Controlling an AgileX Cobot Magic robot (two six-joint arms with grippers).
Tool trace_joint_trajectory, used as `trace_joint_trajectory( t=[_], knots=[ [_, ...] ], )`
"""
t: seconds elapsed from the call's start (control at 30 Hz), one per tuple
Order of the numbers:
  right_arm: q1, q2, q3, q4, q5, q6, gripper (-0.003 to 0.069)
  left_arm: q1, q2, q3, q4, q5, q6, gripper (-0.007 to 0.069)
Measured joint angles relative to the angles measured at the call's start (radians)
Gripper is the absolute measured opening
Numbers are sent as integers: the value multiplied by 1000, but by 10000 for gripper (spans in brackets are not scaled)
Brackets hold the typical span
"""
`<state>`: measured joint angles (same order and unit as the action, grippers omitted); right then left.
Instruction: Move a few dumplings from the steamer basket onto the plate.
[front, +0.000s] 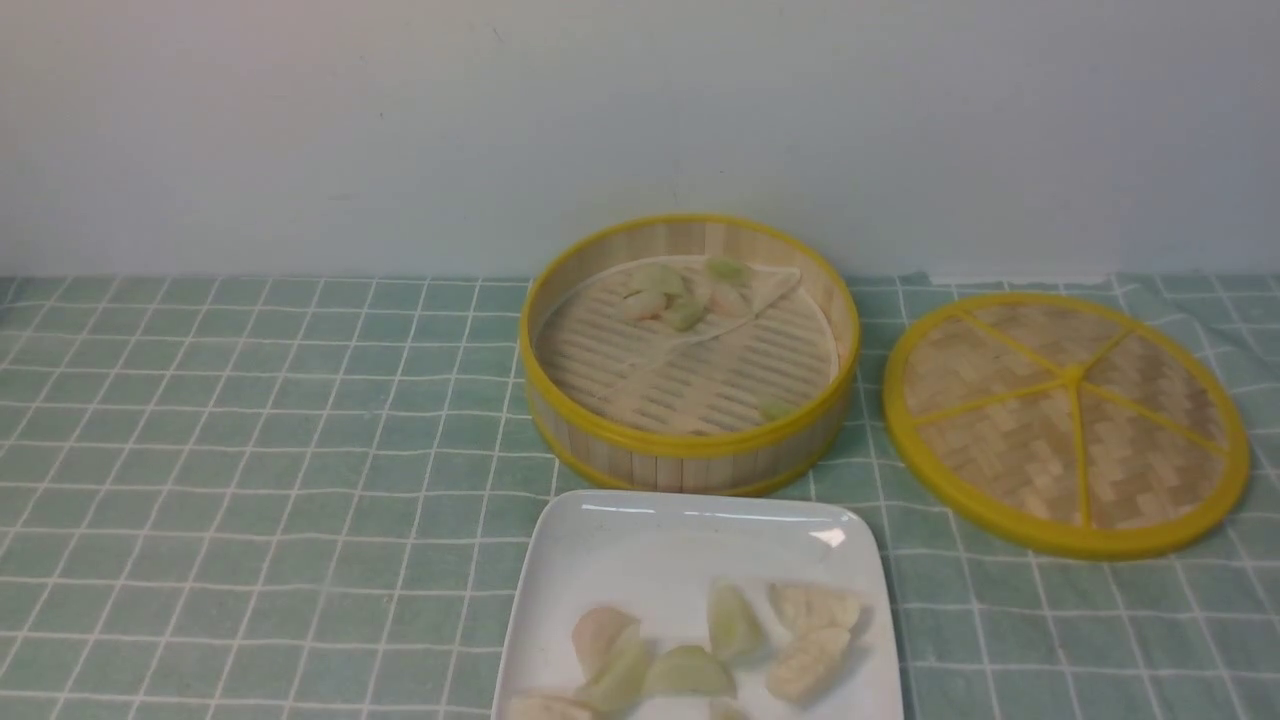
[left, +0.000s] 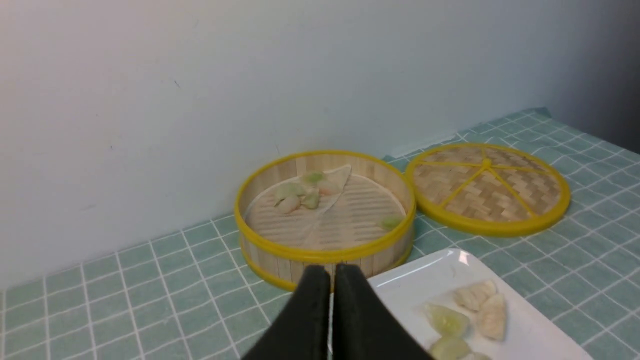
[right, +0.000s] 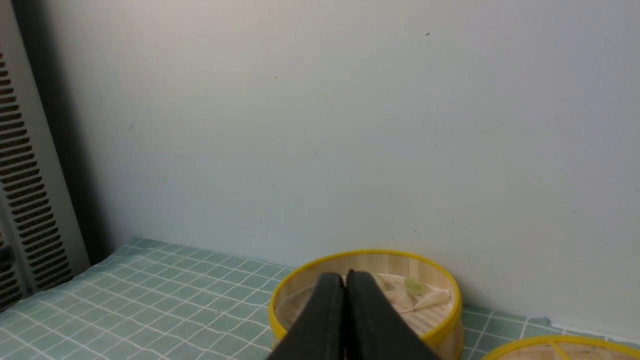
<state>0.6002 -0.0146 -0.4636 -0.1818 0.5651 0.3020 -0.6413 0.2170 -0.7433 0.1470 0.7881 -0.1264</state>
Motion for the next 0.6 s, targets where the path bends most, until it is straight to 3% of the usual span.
trace_joint_trajectory(
  t=[0.33,0.43,0.6],
  knots=[
    [0,0,0,0,0,0,-13,17,-18,50,3,-56,23,-6],
    [0,0,0,0,0,0,-13,75,-49,138,-18,-140,55,-6],
    [0,0,0,0,0,1,-13,322,-168,455,-135,-389,160,-6]
  ],
)
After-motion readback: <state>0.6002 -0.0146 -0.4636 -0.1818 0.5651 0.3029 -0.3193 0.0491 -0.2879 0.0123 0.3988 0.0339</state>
